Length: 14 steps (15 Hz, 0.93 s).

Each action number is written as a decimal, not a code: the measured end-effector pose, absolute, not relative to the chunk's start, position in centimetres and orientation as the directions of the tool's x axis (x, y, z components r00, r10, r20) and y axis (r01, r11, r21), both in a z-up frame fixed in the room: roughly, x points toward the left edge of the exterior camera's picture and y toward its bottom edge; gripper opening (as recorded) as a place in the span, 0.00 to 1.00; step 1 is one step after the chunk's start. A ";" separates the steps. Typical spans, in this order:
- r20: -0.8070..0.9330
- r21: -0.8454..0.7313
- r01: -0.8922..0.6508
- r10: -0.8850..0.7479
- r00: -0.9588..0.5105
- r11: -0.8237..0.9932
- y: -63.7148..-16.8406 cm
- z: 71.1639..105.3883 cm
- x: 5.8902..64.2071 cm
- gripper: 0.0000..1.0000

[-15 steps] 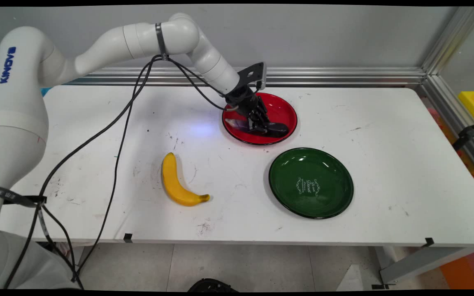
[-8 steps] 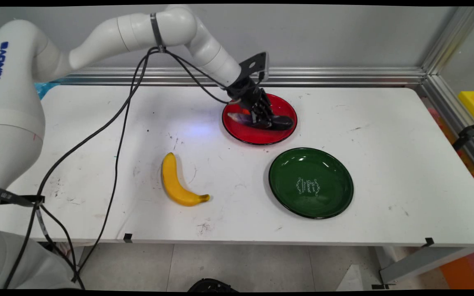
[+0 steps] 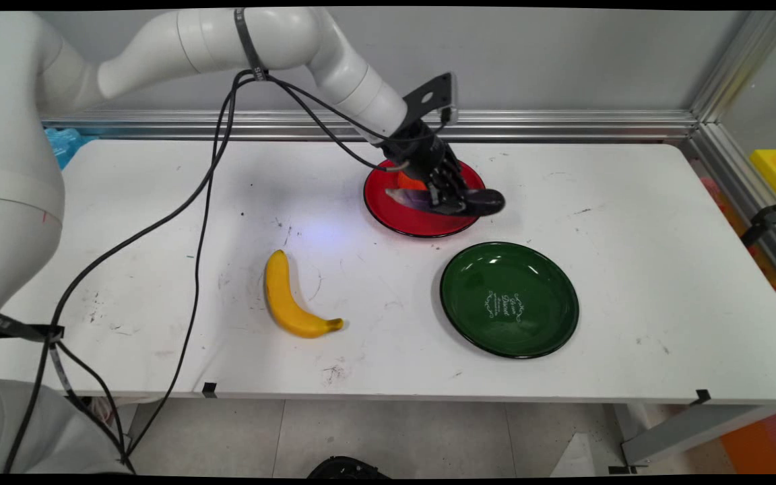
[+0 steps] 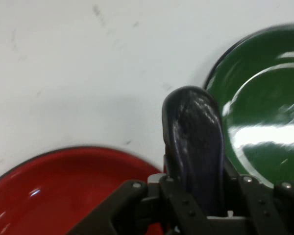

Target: Place the picked object on the green plate

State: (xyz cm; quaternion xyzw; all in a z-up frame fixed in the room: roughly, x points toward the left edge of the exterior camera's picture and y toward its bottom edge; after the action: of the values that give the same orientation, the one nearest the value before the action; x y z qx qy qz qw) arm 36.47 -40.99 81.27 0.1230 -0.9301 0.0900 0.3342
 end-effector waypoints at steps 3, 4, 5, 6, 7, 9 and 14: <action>0.658 -0.076 -0.297 -0.176 -0.732 0.952 -38.9 81.9 34.6 0.00; 0.665 -0.072 -0.306 -0.183 -0.724 0.949 -38.3 82.1 33.8 0.00; 0.670 -0.070 -0.314 -0.189 -0.718 0.947 -37.8 82.2 33.2 0.00; 0.673 -0.068 -0.319 -0.192 -0.714 0.945 -37.5 82.2 32.8 0.00; 0.676 -0.066 -0.325 -0.198 -0.709 0.943 -37.1 82.1 32.2 0.00; 0.680 -0.060 -0.334 -0.207 -0.703 0.941 -36.5 81.8 31.3 0.00; 0.682 -0.045 -0.349 -0.226 -0.695 0.936 -35.1 80.3 29.0 0.00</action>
State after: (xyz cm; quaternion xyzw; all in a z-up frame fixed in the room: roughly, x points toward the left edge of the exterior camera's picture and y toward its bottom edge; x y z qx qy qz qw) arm 29.04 -35.06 80.34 0.1569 -0.9167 0.0857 0.3574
